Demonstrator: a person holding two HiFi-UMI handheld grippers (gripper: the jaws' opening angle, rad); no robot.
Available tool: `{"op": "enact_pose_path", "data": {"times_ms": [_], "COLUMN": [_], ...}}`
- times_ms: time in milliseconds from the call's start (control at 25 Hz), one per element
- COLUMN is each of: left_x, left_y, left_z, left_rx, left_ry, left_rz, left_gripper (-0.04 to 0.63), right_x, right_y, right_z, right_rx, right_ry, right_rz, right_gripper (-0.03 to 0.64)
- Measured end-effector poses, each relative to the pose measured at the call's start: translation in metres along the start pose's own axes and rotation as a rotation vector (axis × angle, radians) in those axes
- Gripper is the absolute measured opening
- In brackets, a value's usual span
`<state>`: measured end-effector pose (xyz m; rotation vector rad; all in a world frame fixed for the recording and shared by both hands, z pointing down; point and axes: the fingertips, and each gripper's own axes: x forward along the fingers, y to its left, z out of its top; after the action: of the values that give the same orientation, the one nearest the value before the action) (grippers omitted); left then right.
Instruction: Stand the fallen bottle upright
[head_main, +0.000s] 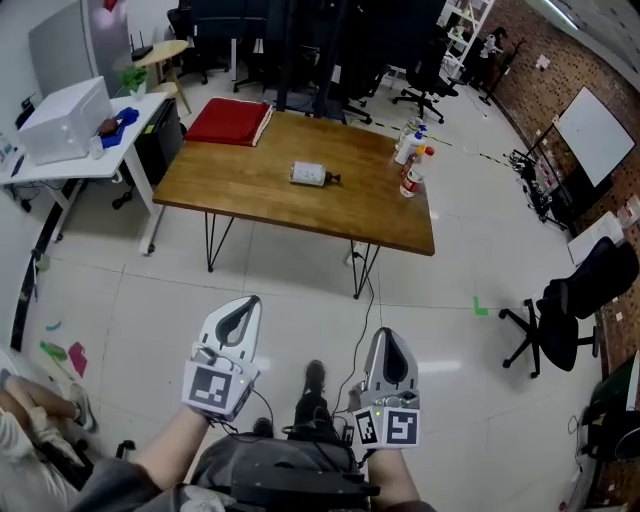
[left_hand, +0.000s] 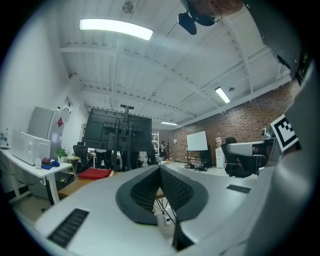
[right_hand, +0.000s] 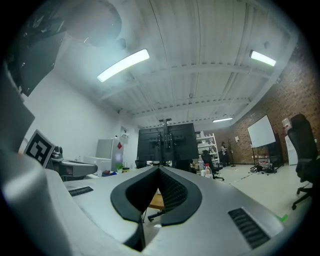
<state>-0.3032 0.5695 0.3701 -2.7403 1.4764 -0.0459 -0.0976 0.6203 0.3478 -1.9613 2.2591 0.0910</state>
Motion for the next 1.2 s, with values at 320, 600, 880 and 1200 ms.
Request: {"op": "enact_pose_path", "data": {"times_ms": [320,600,880,1200], "left_x": [0.109,0.227,0.311,0.375], "left_y": [0.018,0.009,-0.004,-0.002], "left_z": [0.000,0.007,0.004,0.002], "left_rx": [0.001,-0.004,-0.006,0.012], "left_ry": [0.014,0.043,0.059,0.057], "left_rz": [0.044,0.088,0.107,0.136], "left_gripper": [0.021,0.020,0.020,0.021], "right_x": [0.108,0.198,0.255,0.299], "right_y": [-0.062,-0.147,-0.218,-0.268], "right_z": [-0.013,-0.020,-0.028,-0.045], "right_rx": [0.021,0.049,0.061,0.095], "right_ry": [-0.007,-0.010,-0.006,0.014], "right_rz": [0.050,0.097,0.110,0.130], "right_gripper": [0.009,0.009,0.009,0.009]}}
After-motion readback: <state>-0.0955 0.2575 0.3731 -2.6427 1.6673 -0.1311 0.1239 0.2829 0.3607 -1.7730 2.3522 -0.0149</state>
